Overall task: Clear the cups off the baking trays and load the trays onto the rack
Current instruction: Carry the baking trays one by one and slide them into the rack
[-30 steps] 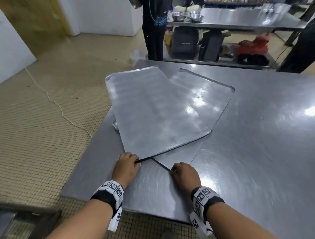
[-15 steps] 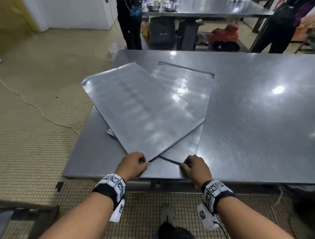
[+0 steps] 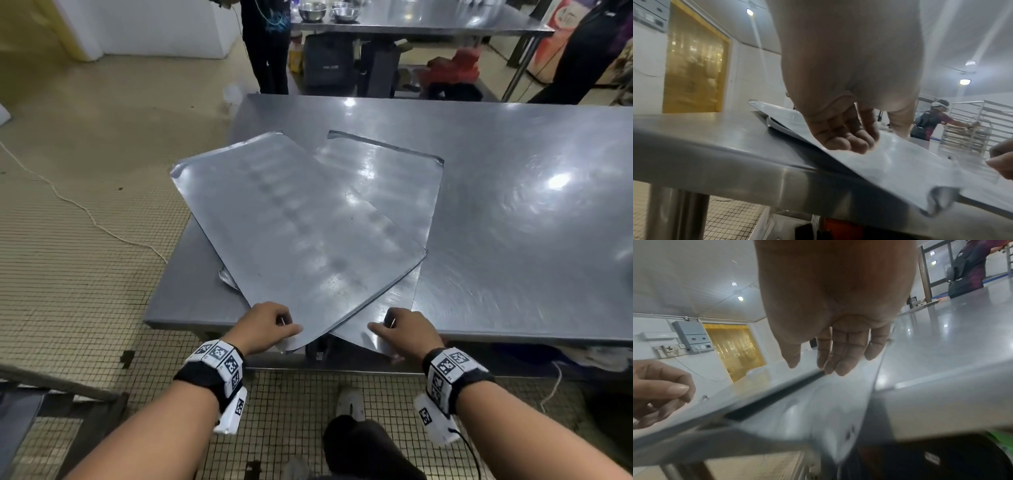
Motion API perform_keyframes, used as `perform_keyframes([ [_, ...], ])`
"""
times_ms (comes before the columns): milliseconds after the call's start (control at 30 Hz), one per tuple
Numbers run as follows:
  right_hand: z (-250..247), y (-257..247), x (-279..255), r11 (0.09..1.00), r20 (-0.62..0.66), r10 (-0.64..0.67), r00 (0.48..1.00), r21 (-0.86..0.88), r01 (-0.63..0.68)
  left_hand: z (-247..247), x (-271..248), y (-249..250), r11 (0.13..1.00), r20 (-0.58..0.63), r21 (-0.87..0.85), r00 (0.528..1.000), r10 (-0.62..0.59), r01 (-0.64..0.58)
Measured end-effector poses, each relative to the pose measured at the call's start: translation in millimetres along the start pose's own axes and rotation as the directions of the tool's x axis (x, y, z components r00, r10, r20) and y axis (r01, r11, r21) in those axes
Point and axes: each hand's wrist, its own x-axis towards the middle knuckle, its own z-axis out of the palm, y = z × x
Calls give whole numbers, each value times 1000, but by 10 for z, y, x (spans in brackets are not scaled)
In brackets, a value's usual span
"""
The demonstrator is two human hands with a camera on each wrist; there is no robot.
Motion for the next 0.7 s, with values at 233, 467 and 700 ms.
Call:
perform_keyframes([
  [233, -686, -310, 774, 995, -120, -96, 988, 13, 98, -450, 192, -149, 963, -343, -202, 907, -242, 181],
  [467, -1136, -543, 1849, 985, -73, -161, 984, 48, 165, -866, 690, -403, 838, -394, -270, 739, -546, 475],
  [700, -1185, -543, 2820, 986, 37, -166, 985, 35, 164, -1018, 1194, -445, 737, -330, -461, 675, -660, 495],
])
